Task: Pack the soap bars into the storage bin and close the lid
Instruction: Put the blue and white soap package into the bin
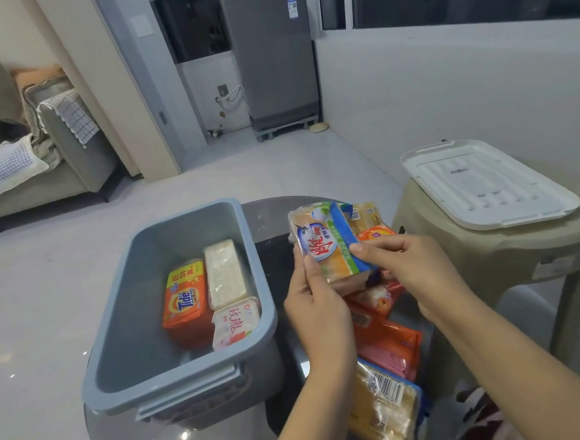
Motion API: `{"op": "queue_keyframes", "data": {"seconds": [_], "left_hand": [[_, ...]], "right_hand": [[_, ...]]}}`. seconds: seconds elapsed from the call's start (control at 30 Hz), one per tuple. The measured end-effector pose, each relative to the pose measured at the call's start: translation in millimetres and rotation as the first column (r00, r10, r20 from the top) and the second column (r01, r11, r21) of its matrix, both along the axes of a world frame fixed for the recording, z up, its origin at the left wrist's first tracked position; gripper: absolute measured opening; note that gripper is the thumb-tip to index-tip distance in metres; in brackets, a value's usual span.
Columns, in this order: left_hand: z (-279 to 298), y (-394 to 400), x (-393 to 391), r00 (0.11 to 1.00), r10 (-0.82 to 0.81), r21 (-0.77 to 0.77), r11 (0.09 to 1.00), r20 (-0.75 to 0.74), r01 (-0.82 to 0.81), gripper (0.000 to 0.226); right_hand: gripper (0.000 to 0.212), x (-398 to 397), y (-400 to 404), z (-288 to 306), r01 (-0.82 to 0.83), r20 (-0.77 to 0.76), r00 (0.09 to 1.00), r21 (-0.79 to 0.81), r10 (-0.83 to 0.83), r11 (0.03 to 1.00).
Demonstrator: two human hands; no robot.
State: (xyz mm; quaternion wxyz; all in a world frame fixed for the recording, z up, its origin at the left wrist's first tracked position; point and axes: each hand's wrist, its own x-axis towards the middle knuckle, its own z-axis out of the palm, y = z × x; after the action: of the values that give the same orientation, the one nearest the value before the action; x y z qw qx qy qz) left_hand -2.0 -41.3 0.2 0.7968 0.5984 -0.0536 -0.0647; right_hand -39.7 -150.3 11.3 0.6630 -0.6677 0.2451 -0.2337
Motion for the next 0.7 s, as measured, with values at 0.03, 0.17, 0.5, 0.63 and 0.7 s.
{"op": "queue_keyframes", "data": {"seconds": [0.03, 0.17, 0.5, 0.63, 0.7], "left_hand": [[4.1, 0.6, -3.1, 1.000, -0.019, -0.008, 1.000, 0.007, 0.019, 0.030], [22.6, 10.8, -15.2, 0.995, -0.077, -0.061, 0.995, 0.063, 0.081, 0.029], [63.8, 69.4, 1.7, 0.975, -0.083, -0.106, 0.989, 0.207, 0.106, 0.035], [75.3, 96.8, 20.0, 0.974, -0.052, -0.080, 0.994, 0.220, 0.071, 0.028], [78.9, 113.7, 31.5, 0.984, -0.049, -0.093, 0.993, 0.173, 0.066, 0.025]], "right_hand": [[0.013, -1.0, -0.1, 2.6, 0.002, 0.040, 0.999, 0.038, -0.004, 0.999], [0.037, -2.3, 7.2, 15.3, -0.104, 0.204, 0.978, 0.270, 0.049, 0.957], [0.060, 9.8, 49.0, 49.7, -0.416, 0.391, 0.871, 0.268, 0.296, 0.869], [0.069, 25.4, 71.3, 56.7, -0.459, 0.439, 0.836, 0.235, 0.328, 0.857], [0.081, 37.1, 81.8, 58.4, -0.463, 0.427, 0.843, 0.265, 0.327, 0.846]]}}
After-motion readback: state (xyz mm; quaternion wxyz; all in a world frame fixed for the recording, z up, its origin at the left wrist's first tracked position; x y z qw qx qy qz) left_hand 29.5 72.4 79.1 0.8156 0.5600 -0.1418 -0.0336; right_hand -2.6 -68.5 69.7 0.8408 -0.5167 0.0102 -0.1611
